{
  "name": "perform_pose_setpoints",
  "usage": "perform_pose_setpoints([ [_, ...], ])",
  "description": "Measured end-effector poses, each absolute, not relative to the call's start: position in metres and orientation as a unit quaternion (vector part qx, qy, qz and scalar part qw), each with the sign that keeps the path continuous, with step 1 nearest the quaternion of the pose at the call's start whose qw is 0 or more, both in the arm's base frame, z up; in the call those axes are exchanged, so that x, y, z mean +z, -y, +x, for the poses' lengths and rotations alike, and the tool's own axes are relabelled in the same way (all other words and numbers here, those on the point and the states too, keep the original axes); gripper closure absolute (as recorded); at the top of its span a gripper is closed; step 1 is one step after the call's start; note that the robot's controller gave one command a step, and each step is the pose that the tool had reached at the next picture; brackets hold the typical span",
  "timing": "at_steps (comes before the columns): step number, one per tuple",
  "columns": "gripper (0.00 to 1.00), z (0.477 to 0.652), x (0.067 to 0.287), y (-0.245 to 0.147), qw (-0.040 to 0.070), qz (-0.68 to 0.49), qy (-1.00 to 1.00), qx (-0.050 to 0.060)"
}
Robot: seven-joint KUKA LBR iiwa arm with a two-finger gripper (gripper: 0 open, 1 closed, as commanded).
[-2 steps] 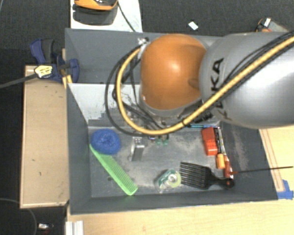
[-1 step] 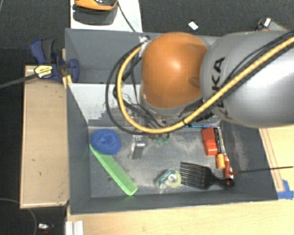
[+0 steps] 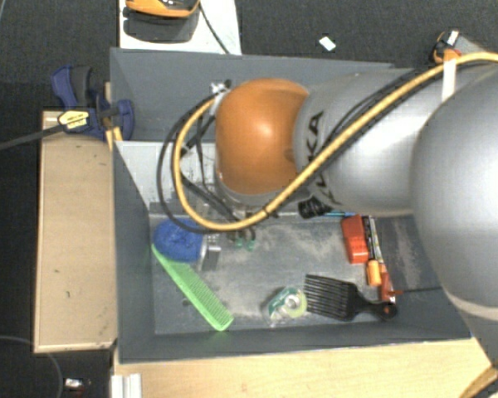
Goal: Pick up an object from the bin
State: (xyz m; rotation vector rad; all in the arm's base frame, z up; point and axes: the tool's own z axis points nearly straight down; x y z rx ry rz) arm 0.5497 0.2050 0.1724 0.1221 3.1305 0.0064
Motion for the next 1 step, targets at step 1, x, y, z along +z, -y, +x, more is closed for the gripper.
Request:
perform_pose_setpoints([
  [1,0.0,0.5863,0.1613,-0.2317,0.008,0.105,-0.994,0.004],
])
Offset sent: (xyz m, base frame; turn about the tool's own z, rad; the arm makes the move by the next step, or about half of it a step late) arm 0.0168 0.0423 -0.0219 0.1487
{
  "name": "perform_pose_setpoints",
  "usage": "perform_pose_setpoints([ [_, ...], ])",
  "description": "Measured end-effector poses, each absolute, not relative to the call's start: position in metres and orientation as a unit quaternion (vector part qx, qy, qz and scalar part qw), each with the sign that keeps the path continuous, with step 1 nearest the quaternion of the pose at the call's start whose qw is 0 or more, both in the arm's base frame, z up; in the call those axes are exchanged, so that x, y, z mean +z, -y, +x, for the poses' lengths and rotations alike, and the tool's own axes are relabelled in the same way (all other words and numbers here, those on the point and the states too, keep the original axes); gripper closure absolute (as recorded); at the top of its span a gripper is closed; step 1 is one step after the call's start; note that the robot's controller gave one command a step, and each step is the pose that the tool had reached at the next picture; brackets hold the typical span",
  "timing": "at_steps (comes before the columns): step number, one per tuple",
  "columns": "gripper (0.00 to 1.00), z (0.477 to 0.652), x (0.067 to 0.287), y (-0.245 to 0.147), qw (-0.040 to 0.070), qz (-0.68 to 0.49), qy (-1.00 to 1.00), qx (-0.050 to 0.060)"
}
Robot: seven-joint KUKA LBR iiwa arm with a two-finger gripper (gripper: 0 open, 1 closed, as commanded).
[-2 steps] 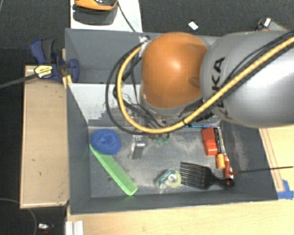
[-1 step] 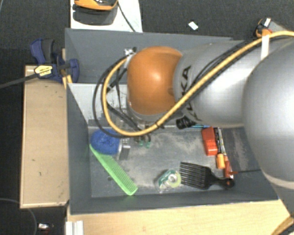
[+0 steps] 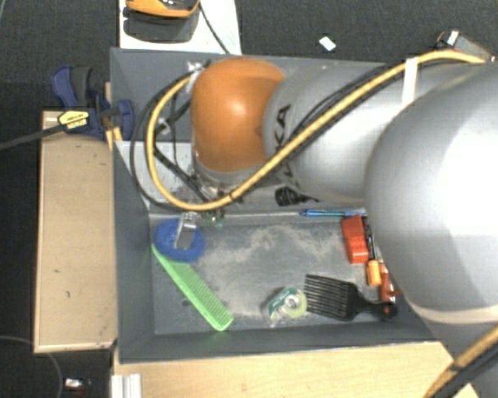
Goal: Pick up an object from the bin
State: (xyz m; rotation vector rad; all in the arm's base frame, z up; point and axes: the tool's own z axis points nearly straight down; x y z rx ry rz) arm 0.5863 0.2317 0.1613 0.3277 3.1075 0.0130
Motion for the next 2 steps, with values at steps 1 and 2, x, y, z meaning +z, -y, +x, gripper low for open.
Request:
perform_pose_setpoints([
  [1,0.0,0.566,0.151,-0.249,0.003,0.112,-0.994,0.002],
  [2,0.0,0.579,0.089,-0.254,0.009,0.175,-0.984,0.005],
])
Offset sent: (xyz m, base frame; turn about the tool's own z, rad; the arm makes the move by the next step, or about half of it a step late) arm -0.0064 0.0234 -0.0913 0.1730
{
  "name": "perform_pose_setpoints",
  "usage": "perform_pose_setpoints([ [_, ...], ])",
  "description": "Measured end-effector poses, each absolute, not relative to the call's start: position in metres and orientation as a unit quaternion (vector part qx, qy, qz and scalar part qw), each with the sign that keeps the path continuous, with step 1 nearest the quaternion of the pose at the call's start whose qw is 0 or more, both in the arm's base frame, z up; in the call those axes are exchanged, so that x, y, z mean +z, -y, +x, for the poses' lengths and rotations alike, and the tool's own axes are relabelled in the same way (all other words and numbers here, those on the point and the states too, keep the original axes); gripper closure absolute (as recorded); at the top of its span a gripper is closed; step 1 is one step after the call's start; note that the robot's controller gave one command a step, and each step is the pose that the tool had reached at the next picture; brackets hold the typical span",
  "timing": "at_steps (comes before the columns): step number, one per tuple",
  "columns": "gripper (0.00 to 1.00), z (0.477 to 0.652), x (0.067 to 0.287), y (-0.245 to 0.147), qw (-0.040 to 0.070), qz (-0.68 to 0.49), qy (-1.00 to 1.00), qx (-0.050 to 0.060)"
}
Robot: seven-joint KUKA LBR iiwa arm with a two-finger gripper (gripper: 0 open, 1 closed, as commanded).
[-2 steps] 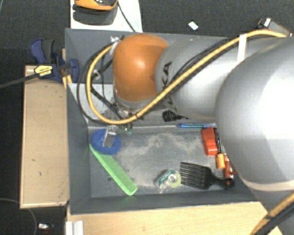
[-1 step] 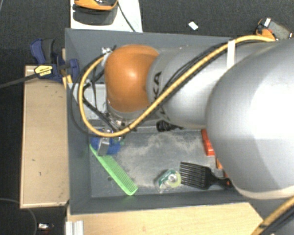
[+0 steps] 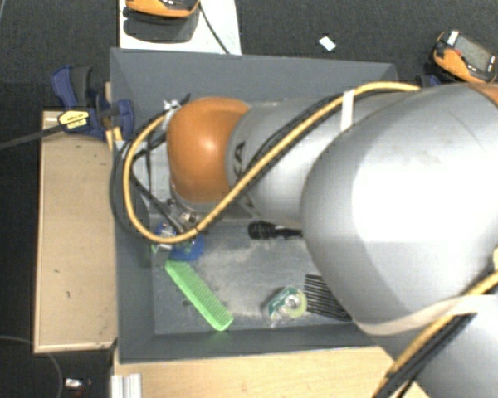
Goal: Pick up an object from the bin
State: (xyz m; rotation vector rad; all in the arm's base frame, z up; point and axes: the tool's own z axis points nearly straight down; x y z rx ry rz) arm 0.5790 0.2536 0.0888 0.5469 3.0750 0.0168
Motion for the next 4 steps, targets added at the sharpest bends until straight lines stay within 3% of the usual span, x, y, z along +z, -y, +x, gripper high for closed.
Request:
perform_pose_setpoints([
  [1,1.0,0.572,0.07,-0.241,0.005,0.244,-0.97,0.004],
  [2,1.0,0.572,0.071,-0.241,0.005,0.245,-0.97,0.004],
  [3,1.0,0.57,0.101,-0.24,0.001,0.245,-0.969,0.002],
  [4,1.0,0.571,0.147,-0.24,0.002,0.245,-0.97,0.003],
])
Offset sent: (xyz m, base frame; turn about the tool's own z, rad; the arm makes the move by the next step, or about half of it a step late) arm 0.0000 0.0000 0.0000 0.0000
